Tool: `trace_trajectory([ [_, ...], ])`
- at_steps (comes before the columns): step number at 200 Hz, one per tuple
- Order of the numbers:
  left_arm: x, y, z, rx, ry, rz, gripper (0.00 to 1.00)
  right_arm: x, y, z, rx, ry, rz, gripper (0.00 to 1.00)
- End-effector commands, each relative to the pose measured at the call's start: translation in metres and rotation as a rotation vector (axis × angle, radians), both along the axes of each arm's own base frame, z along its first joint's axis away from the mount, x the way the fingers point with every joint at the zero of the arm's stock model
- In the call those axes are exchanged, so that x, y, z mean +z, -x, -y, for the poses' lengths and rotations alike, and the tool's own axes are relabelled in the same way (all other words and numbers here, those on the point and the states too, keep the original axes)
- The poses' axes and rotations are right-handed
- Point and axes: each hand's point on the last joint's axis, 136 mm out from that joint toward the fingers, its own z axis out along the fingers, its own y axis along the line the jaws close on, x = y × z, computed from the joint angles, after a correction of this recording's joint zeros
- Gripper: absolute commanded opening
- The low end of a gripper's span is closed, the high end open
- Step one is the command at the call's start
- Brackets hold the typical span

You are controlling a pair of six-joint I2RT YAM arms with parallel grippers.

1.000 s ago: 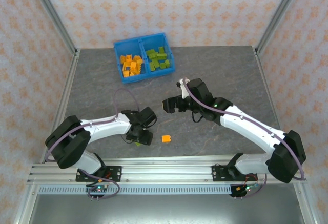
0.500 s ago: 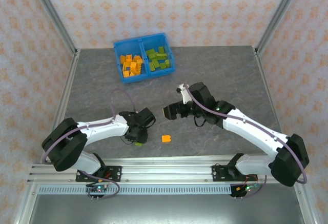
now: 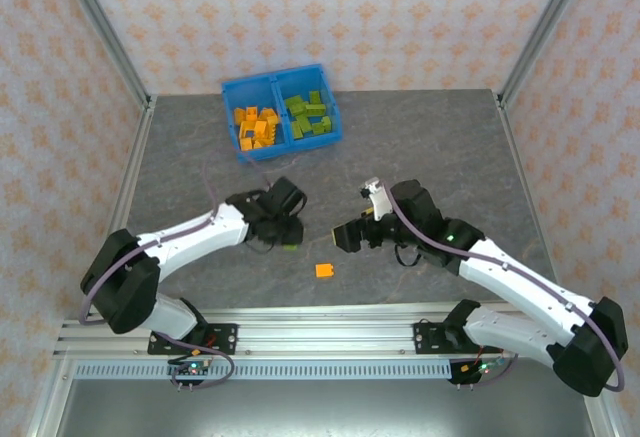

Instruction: Sort the legos into containers by color

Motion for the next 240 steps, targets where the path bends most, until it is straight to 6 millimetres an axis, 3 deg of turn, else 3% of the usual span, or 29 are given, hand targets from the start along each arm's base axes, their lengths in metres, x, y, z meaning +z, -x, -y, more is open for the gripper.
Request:
trace_trajectory([
  [1, 0.048, -0.061, 0.016, -0.046, 0.013, 0.174, 0.23, 0.013, -0.013, 0.011, -0.086, -0.007, 0.083, 0.99],
  [32, 0.094, -0.138, 0.025, -0.031, -0.010, 0.328, 0.23, 0.026, -0.021, 0.024, -0.173, -0.013, 0.134, 0.99],
  [59, 0.114, -0.203, 0.027, 0.017, -0.029, 0.407, 0.23, 0.031, -0.025, 0.031, -0.222, -0.023, 0.150, 0.99],
  [66, 0.104, -0.220, 0.027, 0.031, -0.047, 0.402, 0.23, 0.031, -0.026, 0.031, -0.230, -0.026, 0.150, 0.99],
  [96, 0.096, -0.287, 0.018, 0.115, -0.087, 0.464, 0.23, 0.035, -0.029, 0.034, -0.256, -0.030, 0.157, 0.99],
  [132, 0.080, -0.345, -0.004, 0.222, -0.113, 0.494, 0.26, 0.041, -0.031, 0.034, -0.264, -0.037, 0.171, 0.99],
  [152, 0.072, -0.361, -0.007, 0.229, -0.120, 0.507, 0.32, 0.042, -0.031, 0.034, -0.268, -0.042, 0.169, 0.99],
  [178, 0.070, -0.366, -0.005, 0.215, -0.097, 0.497, 0.51, 0.045, -0.032, 0.034, -0.267, -0.047, 0.174, 0.99],
  [212, 0.114, -0.354, 0.000, 0.208, -0.026, 0.532, 0.63, 0.046, -0.037, 0.037, -0.305, -0.040, 0.177, 0.99],
  [240, 0.178, -0.324, 0.007, 0.177, 0.098, 0.591, 0.65, 0.032, -0.038, 0.035, -0.299, 0.010, 0.131, 0.99],
])
